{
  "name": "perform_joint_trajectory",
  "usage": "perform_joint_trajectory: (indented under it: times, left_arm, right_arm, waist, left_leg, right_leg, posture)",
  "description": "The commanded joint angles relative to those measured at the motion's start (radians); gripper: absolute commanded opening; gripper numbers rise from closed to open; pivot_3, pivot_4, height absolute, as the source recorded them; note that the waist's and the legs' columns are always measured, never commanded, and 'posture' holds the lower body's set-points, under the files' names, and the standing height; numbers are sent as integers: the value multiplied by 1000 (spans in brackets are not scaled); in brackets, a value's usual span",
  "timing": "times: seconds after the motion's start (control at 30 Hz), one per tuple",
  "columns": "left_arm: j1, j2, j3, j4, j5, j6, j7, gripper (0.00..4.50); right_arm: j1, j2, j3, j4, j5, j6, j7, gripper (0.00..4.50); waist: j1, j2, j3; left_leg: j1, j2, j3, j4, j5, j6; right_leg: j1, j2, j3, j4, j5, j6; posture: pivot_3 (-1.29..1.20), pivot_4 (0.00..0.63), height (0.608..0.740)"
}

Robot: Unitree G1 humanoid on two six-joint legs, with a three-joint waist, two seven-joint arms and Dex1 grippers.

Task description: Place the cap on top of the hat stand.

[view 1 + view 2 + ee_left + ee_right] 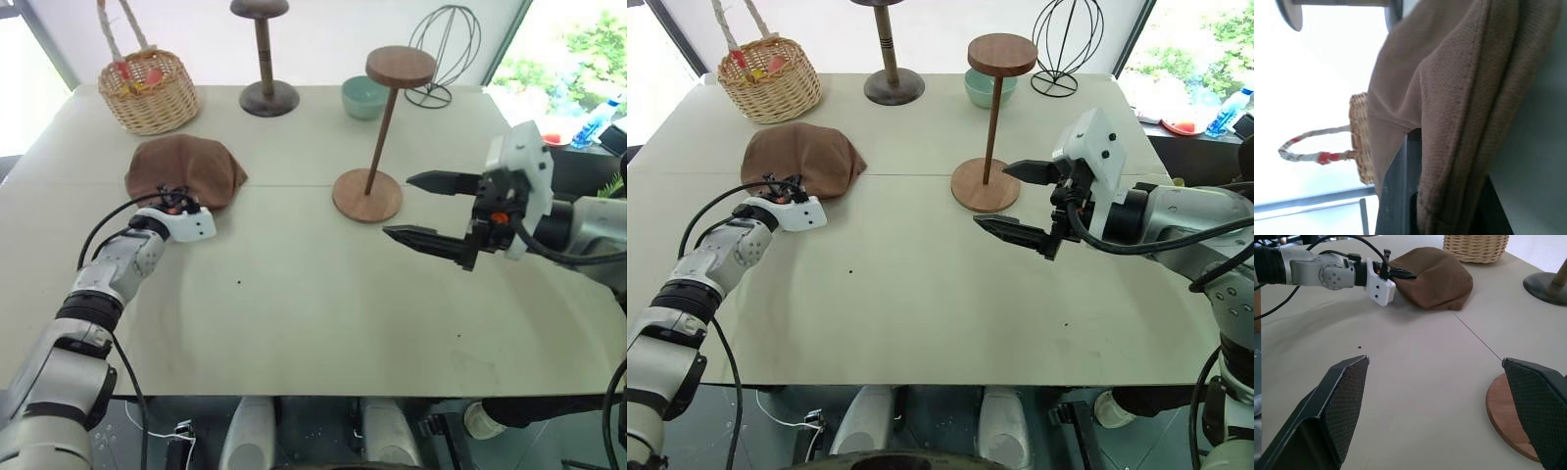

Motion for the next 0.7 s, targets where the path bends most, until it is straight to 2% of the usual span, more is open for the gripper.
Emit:
perform_joint_trajectory:
  times: [0.03,0.23,0.4,0.6,0.7]
  left_arm:
    - [16,32,42,-70,-29,11,-10,24]
    - [16,94,141,-245,-113,20,-66,24]
    - [-85,103,230,-410,-223,41,-190,24]
    - [-231,63,253,-499,-302,35,-274,24]
    - [-340,-7,237,-519,-374,-5,-328,24]
  right_arm:
    - [-43,2,-55,10,48,0,-24,4500]
    - [-25,-47,-72,7,30,-9,-2,4500]
    - [10,-136,-235,55,87,28,54,4500]
    - [47,-208,-361,126,65,24,86,4500]
    - [46,-247,-409,174,43,18,101,4500]
  waist:
    - [-1,0,0]
    - [0,-1,0]
    - [16,-1,1]
    - [26,-1,1]
    - [26,-1,1]
  left_leg:
    - [0,0,0,0,0,0]
    - [0,0,0,0,0,0]
    - [-2,0,0,1,0,0]
    - [-1,0,0,3,0,0]
    - [0,0,0,3,0,0]
  right_leg:
    - [0,0,0,0,0,0]
    - [0,0,0,0,0,0]
    - [0,0,0,0,-1,-2]
    - [1,0,0,-1,-1,-1]
    - [1,0,0,0,0,-1]
  posture:
    - [0,150,728]
    - [0,150,728]
    - [0,150,728]
    - [0,150,728]
    - [0,150,728]
